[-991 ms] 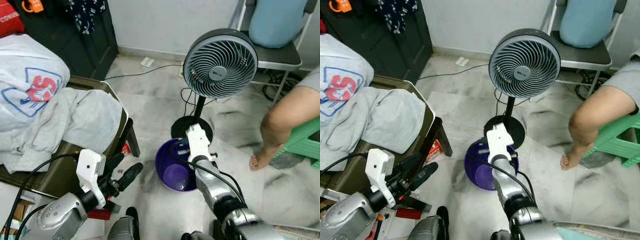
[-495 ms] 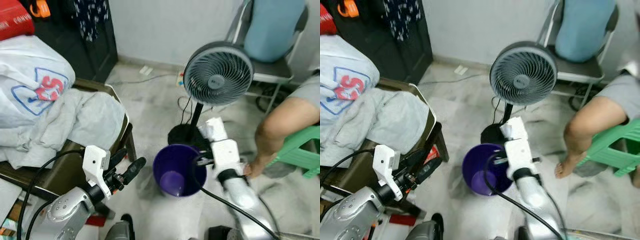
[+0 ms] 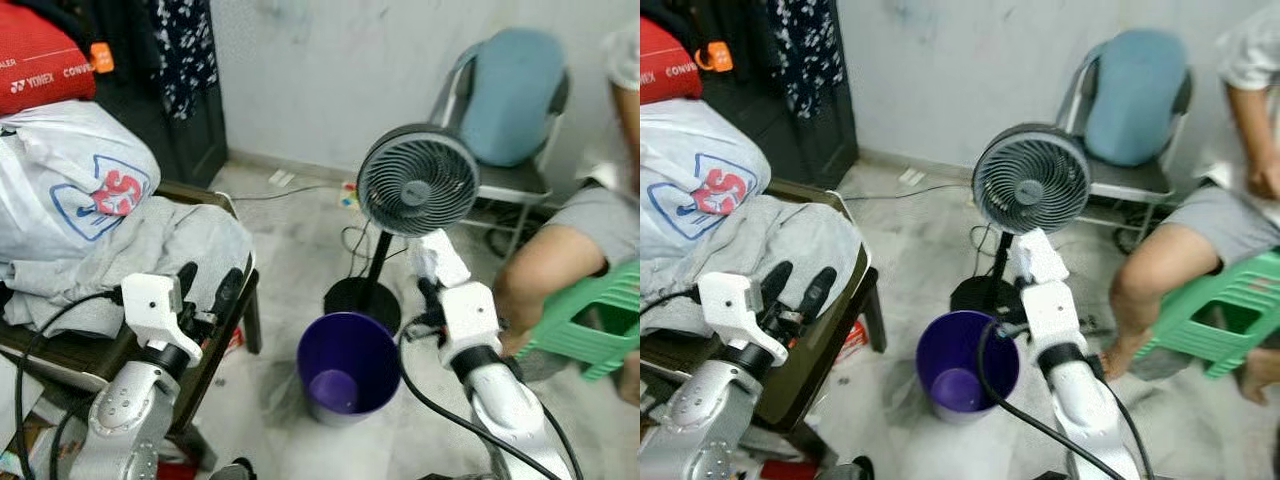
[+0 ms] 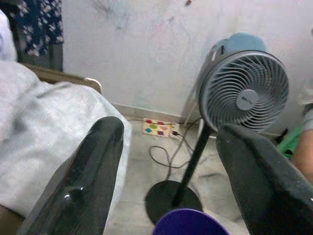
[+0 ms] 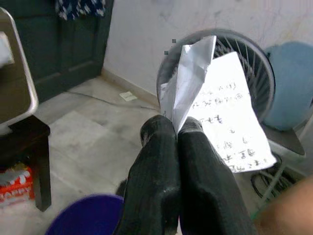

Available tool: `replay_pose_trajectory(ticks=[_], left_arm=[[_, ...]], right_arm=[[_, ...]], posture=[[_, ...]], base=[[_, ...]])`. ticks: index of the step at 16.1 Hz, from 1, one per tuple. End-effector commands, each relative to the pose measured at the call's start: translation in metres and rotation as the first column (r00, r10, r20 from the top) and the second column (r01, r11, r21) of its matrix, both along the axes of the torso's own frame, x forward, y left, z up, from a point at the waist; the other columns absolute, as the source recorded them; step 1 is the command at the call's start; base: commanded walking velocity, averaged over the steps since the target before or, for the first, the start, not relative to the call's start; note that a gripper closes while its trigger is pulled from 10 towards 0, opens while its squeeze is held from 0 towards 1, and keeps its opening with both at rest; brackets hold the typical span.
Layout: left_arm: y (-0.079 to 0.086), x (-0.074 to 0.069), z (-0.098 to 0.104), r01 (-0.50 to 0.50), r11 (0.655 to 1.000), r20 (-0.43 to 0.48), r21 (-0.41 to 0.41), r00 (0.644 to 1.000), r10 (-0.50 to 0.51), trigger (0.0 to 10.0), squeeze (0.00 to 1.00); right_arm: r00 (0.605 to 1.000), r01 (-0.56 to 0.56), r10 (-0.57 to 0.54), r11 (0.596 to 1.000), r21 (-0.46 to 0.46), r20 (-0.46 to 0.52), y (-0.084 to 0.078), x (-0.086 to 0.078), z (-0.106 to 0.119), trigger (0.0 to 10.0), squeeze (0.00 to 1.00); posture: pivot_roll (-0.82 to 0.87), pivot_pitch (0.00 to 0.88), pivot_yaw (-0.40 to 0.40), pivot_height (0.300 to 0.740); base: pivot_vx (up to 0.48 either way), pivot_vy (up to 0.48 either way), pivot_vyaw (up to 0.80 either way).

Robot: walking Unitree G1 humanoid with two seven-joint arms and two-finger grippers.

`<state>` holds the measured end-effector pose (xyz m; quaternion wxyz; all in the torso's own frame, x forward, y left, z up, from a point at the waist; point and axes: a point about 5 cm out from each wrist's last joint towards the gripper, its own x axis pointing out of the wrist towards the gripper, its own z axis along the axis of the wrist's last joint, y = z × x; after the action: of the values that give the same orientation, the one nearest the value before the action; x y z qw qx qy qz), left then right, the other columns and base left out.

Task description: Clean up the room

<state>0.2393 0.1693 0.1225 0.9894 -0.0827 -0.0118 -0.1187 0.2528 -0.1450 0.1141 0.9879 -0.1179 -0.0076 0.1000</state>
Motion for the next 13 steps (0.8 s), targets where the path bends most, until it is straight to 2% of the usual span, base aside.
replay_pose_trajectory(ticks=[1,4,13], left_arm=[[-0.002,0.0,-0.001,0.006,1.0,0.005,0.009,1.0,-0.006,10.0,0.0],[-0.005,0.0,0.0,0.061,0.998,0.03,-0.033,0.998,-0.06,10.0,0.0],[-0.01,0.004,-0.001,0.095,0.994,0.036,-0.045,0.995,-0.093,10.0,0.0]], right_arm=[[0.999,-0.03,0.03,1.0,-0.003,0.01,0.004,0.003,0.005,10.0,0.0],[0.999,-0.037,0.037,0.999,-0.002,0.006,0.006,0.007,0.004,10.0,0.0],[0.996,-0.089,0.089,0.996,-0.022,0.026,0.015,0.009,0.006,10.0,0.0]], posture=[[0.0,0.027,-0.056,0.74],[0.0,0.025,-0.052,0.74],[-0.01,0.019,-0.058,0.74]], base=[[0.0,0.0,0.0],[0.082,0.0,0.0],[0.313,0.0,0.0]])
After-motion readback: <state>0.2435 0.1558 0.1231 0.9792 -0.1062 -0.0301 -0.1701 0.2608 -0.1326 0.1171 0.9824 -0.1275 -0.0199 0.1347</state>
